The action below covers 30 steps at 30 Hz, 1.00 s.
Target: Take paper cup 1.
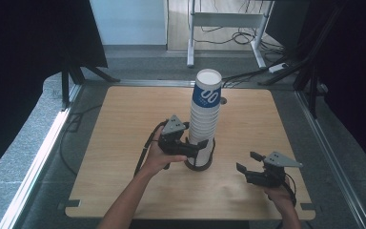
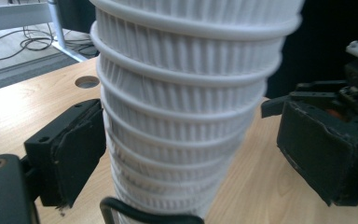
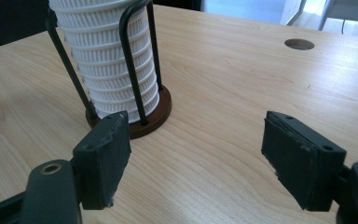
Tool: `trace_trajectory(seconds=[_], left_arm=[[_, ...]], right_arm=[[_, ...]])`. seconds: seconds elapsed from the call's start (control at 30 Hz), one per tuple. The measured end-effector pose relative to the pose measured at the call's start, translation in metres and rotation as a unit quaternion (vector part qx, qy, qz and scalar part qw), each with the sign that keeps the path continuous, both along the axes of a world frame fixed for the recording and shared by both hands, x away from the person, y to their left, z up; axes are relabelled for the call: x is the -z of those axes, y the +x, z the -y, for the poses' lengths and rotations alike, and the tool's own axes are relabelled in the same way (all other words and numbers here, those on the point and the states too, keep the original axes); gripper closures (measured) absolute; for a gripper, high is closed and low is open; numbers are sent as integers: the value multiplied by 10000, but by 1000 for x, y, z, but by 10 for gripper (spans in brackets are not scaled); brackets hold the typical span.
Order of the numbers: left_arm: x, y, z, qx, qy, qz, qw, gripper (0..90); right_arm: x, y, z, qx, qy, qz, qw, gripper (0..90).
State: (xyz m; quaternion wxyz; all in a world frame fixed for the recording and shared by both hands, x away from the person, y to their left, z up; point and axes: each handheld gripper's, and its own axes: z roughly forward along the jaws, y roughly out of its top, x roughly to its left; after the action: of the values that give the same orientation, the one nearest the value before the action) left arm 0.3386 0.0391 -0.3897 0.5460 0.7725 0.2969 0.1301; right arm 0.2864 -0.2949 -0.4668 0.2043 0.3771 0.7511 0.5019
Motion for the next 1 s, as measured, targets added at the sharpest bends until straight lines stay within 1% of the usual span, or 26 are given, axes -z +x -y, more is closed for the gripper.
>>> trace_trajectory(seconds=[0.07,0.13,0.23,0.3,0.37,0.43,0.57,0.67,0.7,0.8,0.9,0.97,1.0], left_arm=[[1,4,4,-36,53,-6,10000,84],[4,10,7,-125,178,-44,9998,84],[7,16,11,-66,107,-122,9998,66],[8,17,13,-57,140,-72,9999,70],[8,17,16,-58,205,-22,9998,96],[9,16,18,-115,356,75,9993,112],[8,16,17,-122,397,79,9991,122],[8,15,17,-114,422,101,9990,124],[8,15,18,-122,398,98,9991,125],[7,15,18,-118,451,85,9989,126],[7,15,16,-81,457,76,9989,126],[7,15,16,-80,444,87,9989,126],[7,15,17,-89,441,93,9989,126]], right_arm=[[0,0,0,-11,-2,-20,10000,242],[0,0,-1,-29,-10,-42,10000,241],[0,0,-2,-70,-18,-42,10000,241],[0,0,-3,-107,-20,-50,9999,240],[-1,0,-4,-135,-8,-36,9999,239],[-1,0,-5,-148,-3,-29,9999,238],[-1,0,-6,-178,-3,-3,9998,235],[-4,-1,-7,-211,64,28,9998,227],[-7,-1,-7,-228,97,51,9997,224],[-17,-3,-7,-293,259,142,9991,219],[-31,-3,-7,-383,294,268,9985,217],[-44,-1,-8,-527,336,344,9974,215],[-48,-1,-8,-570,349,345,9972,214]])
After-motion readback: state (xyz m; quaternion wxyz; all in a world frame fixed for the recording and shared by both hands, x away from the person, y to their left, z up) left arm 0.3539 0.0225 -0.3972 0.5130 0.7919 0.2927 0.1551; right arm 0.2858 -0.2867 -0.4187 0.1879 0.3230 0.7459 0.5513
